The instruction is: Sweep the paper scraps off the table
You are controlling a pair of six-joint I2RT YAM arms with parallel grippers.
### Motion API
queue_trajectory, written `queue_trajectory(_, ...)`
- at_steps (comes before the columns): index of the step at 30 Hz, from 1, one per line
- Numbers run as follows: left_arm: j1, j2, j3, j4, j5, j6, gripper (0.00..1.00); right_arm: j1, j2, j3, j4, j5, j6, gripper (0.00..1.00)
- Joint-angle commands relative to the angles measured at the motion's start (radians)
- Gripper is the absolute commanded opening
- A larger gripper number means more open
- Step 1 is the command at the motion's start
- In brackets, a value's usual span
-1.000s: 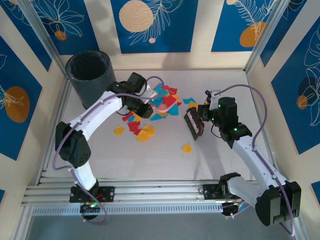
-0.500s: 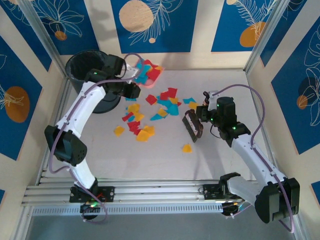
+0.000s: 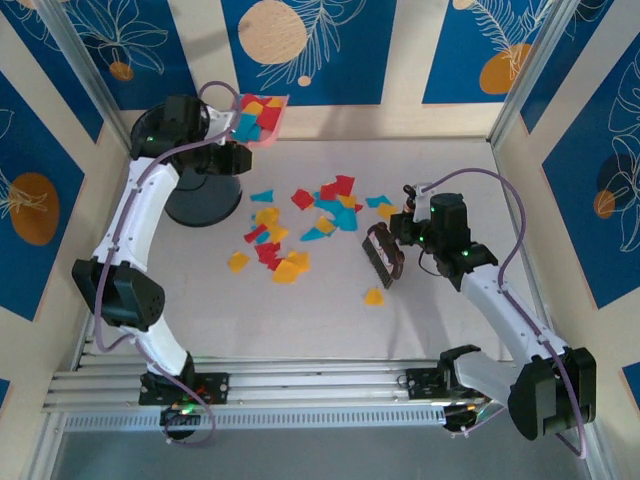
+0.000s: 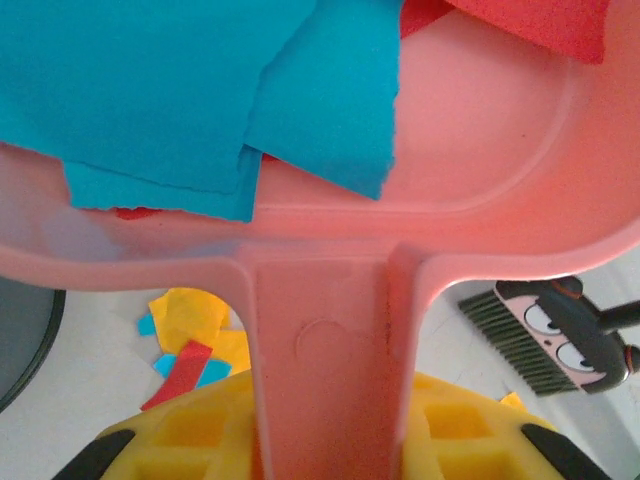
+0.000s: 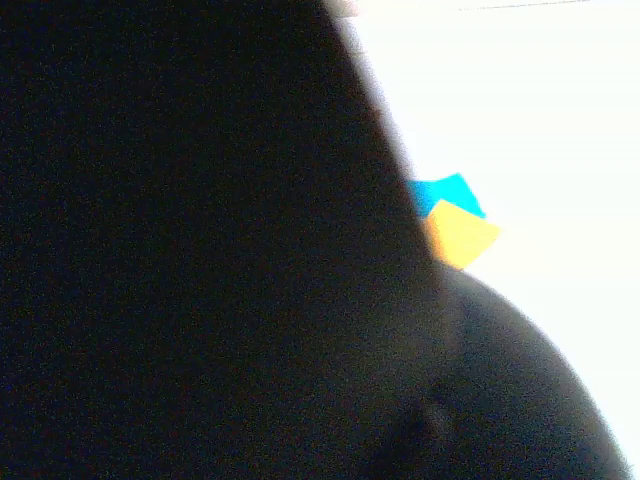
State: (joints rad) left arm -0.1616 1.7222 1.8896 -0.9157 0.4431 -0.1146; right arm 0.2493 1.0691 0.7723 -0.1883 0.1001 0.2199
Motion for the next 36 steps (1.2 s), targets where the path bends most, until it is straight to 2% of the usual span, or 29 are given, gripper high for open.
queue_trajectory(1, 0.040, -0.046, 0.005, 0.057, 0.069, -0.051, 0.00, 0.007, -0.002, 0.046, 0.010, -0.019, 0.017, 0.00)
queue_trajectory(12, 0.152, -0.123, -0.149, 0.257, 0.204, -0.241, 0.00, 0.011, 0.000, 0.039, 0.013, -0.018, 0.025, 0.00)
queue_trajectory(17, 0.171, -0.142, -0.195, 0.307, 0.233, -0.295, 0.00, 0.011, 0.001, 0.039, 0.013, -0.017, 0.027, 0.00)
queue_trajectory(36, 0.229, -0.208, -0.453, 0.731, 0.357, -0.655, 0.00, 0.016, -0.008, 0.016, 0.014, -0.010, 0.027, 0.00)
